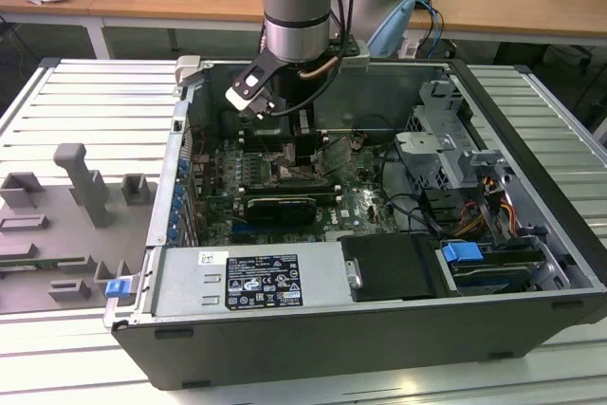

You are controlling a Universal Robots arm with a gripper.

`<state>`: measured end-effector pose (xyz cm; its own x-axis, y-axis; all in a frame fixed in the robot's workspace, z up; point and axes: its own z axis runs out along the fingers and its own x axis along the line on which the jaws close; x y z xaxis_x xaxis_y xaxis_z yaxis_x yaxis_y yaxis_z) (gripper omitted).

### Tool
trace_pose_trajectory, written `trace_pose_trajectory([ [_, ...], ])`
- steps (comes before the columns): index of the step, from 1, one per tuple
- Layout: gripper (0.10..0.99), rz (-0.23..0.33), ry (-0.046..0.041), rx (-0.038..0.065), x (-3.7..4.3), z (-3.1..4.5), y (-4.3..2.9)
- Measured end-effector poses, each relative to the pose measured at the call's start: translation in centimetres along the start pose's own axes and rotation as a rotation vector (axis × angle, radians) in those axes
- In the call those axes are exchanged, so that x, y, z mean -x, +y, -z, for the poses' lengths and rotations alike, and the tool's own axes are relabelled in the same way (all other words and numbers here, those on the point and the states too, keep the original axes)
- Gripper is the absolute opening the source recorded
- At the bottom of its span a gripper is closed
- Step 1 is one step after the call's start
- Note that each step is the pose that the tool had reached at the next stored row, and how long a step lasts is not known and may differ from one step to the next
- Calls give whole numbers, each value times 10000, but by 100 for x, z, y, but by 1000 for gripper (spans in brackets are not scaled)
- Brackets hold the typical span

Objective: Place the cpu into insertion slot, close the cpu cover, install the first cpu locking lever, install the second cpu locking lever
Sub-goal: 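Place the cpu into insertion slot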

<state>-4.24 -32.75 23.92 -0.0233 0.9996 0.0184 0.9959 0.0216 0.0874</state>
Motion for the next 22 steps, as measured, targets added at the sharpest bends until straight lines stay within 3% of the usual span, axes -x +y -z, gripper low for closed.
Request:
trace_pose_trajectory([
  [15, 525, -115, -21, 2, -2, -95, -10],
  [19, 525, -141, -11, 3, -29, -192, -28],
  [22, 525, -142, -1, 3, -31, -218, -67],
])
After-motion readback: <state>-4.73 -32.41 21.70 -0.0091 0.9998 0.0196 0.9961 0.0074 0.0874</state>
